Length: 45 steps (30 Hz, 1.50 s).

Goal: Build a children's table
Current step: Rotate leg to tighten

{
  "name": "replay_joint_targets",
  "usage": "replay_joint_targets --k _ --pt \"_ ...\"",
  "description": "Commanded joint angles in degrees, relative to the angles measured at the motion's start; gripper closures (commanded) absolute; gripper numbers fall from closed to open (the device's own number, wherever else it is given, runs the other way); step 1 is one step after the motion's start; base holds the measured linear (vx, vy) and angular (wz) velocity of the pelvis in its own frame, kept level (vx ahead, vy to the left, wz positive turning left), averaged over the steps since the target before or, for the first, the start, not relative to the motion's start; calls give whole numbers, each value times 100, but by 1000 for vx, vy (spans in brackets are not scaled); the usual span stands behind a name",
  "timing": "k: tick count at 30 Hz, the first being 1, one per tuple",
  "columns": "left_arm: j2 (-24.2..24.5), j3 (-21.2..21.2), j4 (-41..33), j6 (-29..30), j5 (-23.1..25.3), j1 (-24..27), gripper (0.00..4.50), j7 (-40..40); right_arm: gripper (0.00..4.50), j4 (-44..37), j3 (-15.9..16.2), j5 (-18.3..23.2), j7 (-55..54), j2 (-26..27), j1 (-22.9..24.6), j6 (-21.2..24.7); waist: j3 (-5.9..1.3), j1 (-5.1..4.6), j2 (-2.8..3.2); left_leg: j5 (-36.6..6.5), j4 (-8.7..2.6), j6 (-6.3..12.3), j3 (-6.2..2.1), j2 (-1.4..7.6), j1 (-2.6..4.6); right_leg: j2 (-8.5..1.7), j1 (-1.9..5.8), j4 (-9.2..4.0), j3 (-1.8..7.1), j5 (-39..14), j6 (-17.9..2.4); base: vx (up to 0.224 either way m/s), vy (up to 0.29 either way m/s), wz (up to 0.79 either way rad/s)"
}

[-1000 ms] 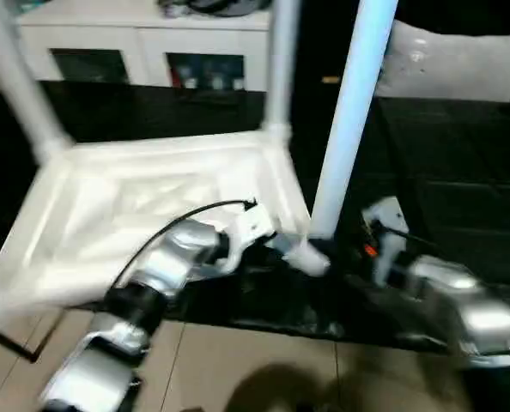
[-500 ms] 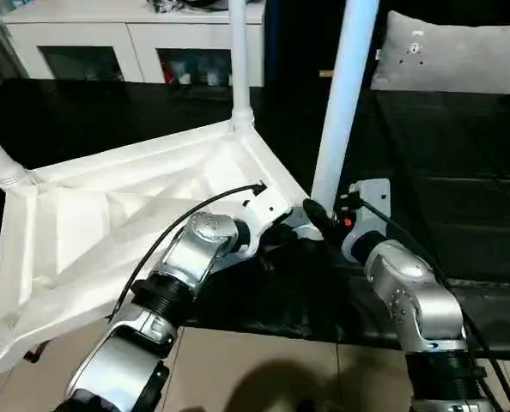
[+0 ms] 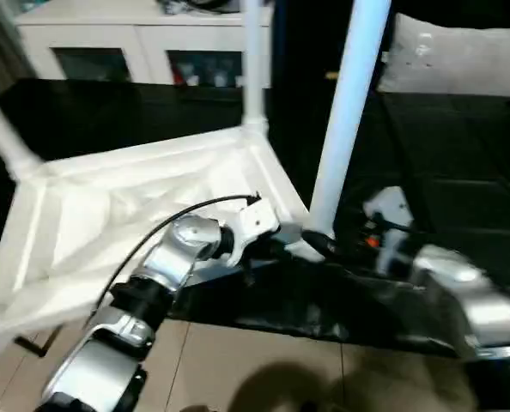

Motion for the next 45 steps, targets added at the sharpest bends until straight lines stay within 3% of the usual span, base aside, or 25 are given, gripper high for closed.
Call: replay_joint_targets --k 1,8,17,30,36,38,41,42,45 --pt "139 -104 -417 -367 -184 -73 450 -587 2 -117 202 111 695 -318 16 -129 -435 62 -98 -311 -345 803 -82 259 -29 -391 460 -435 341 -1863 -481 0 0 0" --pt "459 -403 -544 -761 -174 -21 450 -1417 2 -16 502 254 1877 -939 -41 -175 -437 248 -117 -343 -352 760 -76 304 -9 -417 433 -412 361 -1893 -511 0 0 0" --pt "620 -608 -686 -983 -236 -6 450 -2003 76 209 745 458 2567 -1022 -233 -141 -443 369 -131 -280 -353 697 -69 319 -9 -427 425 -398 370 -1903 -516 0 0 0" --pt "635 -642 -689 -1074 -233 26 450 -2115 197 342 967 649 2940 -1034 -292 126 -447 384 -131 -272 -355 632 -70 306 -17 -415 428 -415 356 -1987 -430 0 0 0" --pt "472 -442 -601 -676 -292 30 450 -1731 239 50 780 882 2429 -715 -163 468 -440 386 -129 -262 -361 594 -76 307 -26 -417 432 -417 353 -1994 -427 0 0 0" --pt "349 -340 -495 -514 -271 -15 450 -1419 245 -79 721 854 1929 -488 -119 688 -436 355 -131 -289 -371 520 -79 294 -17 -405 427 -433 338 -2096 -375 0 0 0" --pt "166 -197 -367 -281 -224 -102 450 -946 248 -8 670 435 825 -27 -176 869 -396 258 -132 -513 -382 306 -64 219 -5 -386 422 -540 287 -2624 -138 0 0 0" --pt "166 -197 -367 -281 -224 -102 450 -946 248 -8 670 435 825 -27 -176 869 -384 186 -141 -639 -373 272 -62 181 -5 -381 432 -585 256 -2835 -9 0 0 0" --pt "-102 -66 -104 -34 -97 -243 450 -213 251 185 402 135 -606 701 -340 1053 -385 45 -126 -677 -370 235 -78 174 -24 -358 436 -611 225 -2898 97 0 0 0"
